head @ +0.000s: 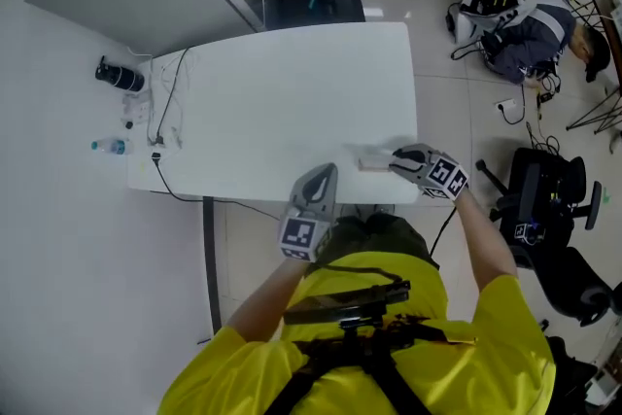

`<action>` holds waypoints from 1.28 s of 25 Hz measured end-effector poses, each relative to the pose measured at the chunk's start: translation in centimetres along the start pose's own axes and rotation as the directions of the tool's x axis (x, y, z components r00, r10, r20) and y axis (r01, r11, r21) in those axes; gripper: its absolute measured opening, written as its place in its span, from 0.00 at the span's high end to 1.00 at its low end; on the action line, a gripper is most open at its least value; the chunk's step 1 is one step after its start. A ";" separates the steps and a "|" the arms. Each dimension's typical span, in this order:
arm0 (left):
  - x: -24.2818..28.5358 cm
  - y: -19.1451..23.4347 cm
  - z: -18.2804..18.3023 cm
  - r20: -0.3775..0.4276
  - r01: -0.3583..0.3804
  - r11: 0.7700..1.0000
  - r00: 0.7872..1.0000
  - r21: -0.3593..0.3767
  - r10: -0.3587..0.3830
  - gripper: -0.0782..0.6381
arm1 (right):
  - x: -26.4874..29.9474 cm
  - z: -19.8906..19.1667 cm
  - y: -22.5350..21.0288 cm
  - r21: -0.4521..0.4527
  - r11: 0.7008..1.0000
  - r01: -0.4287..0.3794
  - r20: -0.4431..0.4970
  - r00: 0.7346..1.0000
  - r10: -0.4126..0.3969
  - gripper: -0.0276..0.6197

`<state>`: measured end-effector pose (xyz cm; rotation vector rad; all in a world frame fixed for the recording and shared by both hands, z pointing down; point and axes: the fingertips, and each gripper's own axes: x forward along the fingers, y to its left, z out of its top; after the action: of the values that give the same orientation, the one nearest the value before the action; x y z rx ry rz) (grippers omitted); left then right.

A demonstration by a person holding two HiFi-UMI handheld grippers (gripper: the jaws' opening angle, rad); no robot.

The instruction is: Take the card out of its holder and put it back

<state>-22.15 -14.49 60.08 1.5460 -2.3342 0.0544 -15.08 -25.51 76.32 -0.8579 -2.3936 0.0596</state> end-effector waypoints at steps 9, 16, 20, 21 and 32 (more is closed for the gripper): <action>1.1 0.1 -0.1 -0.007 -0.053 0.998 0.999 0.021 0.053 0.88 | 0.4 0.5 0.8 -0.076 0.991 -0.111 0.023 0.993 0.113 0.92; 0.4 -0.7 -0.3 0.000 -0.058 0.998 0.998 0.018 0.058 0.88 | -0.9 3.5 0.5 -0.103 0.988 -0.119 0.076 0.989 0.127 0.92; 0.3 -1.2 0.7 0.035 -0.049 0.998 0.998 0.030 0.048 0.88 | -3.6 8.2 0.4 -0.121 0.986 -0.112 0.132 0.983 0.128 0.93; 0.2 -1.3 1.1 0.047 -0.044 0.999 0.998 0.031 0.043 0.88 | -4.6 9.9 0.4 -0.125 0.986 -0.108 0.163 0.978 0.128 0.93; 0.5 -1.7 3.3 0.123 -0.050 0.995 0.992 0.086 0.039 0.88 | -15.1 28.3 0.8 -0.248 0.969 -0.007 0.233 0.970 0.067 0.93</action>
<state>-21.62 -16.35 56.86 1.5800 -2.4917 0.0785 -20.67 -29.58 44.95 -1.0625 -2.6501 -0.1289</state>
